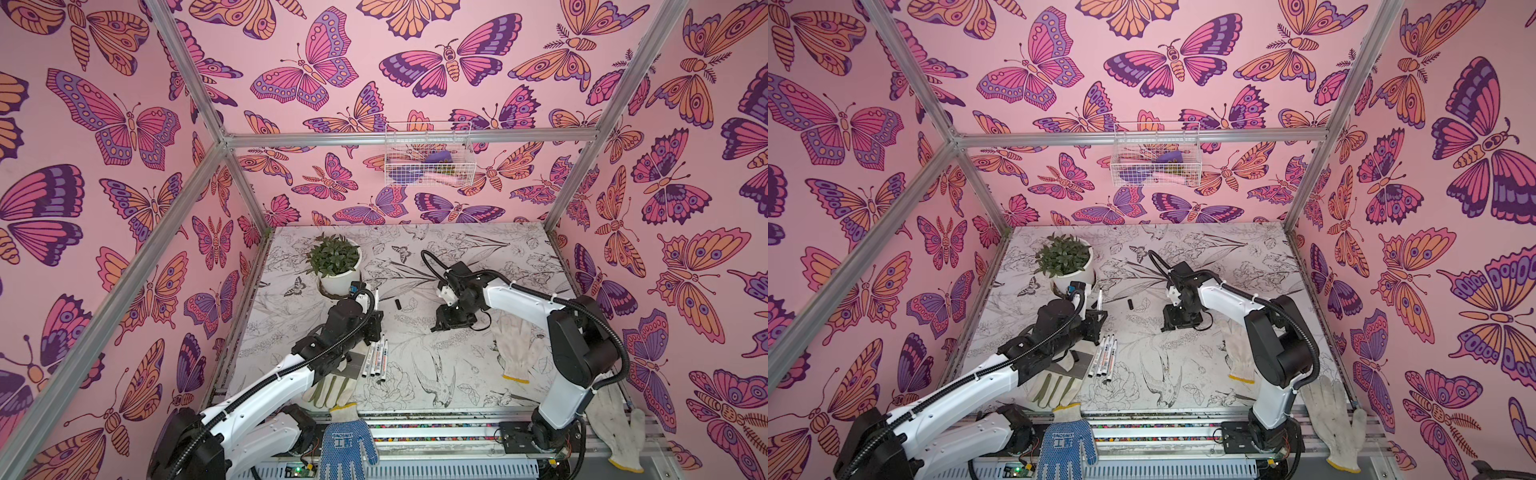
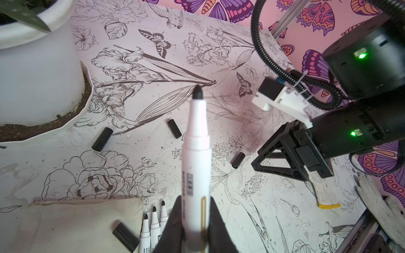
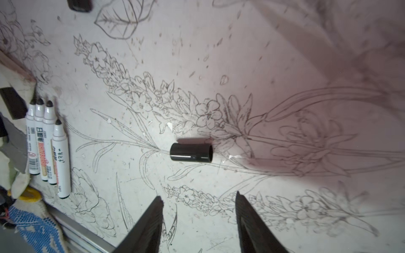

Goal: Insert the pens into the pen caps

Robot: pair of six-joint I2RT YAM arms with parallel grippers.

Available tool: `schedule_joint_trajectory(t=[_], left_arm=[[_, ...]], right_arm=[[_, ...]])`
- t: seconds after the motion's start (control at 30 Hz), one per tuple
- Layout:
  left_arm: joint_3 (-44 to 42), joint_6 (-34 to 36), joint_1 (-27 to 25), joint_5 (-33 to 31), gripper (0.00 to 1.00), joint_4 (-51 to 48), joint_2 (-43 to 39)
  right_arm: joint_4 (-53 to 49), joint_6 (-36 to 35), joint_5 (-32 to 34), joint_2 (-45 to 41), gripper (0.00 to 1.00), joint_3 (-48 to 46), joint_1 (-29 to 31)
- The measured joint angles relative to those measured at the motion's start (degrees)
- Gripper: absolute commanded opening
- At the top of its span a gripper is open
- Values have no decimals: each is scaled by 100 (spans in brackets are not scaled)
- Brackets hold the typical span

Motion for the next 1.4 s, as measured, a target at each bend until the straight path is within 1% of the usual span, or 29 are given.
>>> schedule_joint_trajectory(t=[0.17, 0.33, 0.43, 0.53, 0.77, 0.93, 1.1, 1.4], left_arm=[[0, -4, 0, -15, 0, 2, 2], [-4, -72, 0, -42, 0, 2, 2], [-4, -90, 0, -57, 0, 2, 2], [-4, -92, 0, -85, 0, 9, 2], [-4, -94, 0, -122, 0, 98, 42], [-4, -94, 0, -125, 0, 133, 44], [-4, -109, 0, -127, 0, 133, 57], [-4, -216, 0, -166, 0, 136, 37]], right_arm=[[-149, 15, -238, 310, 52, 90, 0], [-238, 15, -219, 345, 49, 105, 2], [-289, -15, 155, 345, 53, 125, 72], [-387, -142, 669, 345, 57, 195, 190], [-610, -511, 1508, 522, 58, 619, 380], [-634, -695, 1742, 780, 58, 629, 616], [-612, -804, 2017, 841, 59, 699, 861], [-719, -1099, 2048, 1110, 57, 1080, 874]])
